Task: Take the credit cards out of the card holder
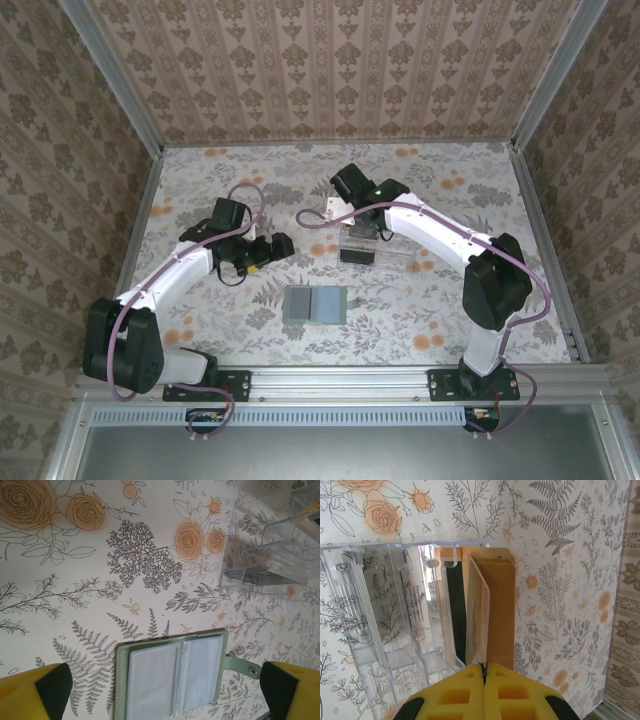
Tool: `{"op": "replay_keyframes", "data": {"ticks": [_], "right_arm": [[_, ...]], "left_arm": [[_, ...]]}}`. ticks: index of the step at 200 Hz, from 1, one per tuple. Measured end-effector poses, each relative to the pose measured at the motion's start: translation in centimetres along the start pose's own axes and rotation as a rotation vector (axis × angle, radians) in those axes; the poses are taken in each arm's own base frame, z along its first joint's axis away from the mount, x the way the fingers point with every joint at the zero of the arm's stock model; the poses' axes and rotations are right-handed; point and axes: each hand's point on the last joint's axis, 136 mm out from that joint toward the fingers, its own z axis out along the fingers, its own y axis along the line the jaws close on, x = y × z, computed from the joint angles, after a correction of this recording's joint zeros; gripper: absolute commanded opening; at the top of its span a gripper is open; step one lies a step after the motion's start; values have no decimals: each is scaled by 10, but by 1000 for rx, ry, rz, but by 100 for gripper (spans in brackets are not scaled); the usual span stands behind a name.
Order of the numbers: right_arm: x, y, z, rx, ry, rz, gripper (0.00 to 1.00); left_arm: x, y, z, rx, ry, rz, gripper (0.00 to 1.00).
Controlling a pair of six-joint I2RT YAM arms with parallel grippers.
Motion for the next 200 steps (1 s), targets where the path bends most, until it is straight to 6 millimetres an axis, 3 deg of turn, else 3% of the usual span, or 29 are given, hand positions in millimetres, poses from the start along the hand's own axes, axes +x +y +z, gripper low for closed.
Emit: {"op": "replay_keyframes", "data": {"ticks": [64, 92, 158, 191, 200], "right_arm": [[0, 0, 3, -4, 2, 3, 3], [2, -1, 5, -10, 1, 12, 17], [6, 7, 23, -42, 36, 27, 21], [7, 5, 23, -35, 42, 36, 26], [7, 5, 23, -32, 45, 36, 32]], "left_arm": [[-1, 1, -1, -1, -4, -5, 100], [-1, 1, -1, 0, -4, -5, 100], [-2, 1, -1, 0, -4, -6, 100], [-1, 1, -1, 2, -3, -6, 100], [-1, 1, -1, 2, -3, -6, 100]]}}
